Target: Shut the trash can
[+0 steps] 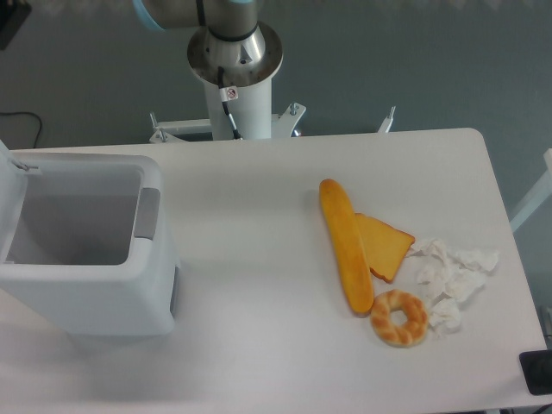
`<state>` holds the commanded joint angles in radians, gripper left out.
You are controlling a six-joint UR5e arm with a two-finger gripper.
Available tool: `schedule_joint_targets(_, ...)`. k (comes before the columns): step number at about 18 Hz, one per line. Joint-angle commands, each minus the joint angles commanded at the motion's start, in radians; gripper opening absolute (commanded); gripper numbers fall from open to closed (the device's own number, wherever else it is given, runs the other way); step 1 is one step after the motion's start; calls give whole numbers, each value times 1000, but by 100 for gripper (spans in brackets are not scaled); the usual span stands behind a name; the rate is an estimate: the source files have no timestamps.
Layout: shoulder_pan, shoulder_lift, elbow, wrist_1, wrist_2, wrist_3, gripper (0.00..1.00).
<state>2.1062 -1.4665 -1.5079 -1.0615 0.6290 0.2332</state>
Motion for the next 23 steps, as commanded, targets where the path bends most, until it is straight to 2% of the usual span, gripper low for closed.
schedule_joint_targets(6, -5, -12, 3, 11, -2, 6, 100)
schedule_joint_targets(23, -6, 35, -25, 11, -2, 3, 100)
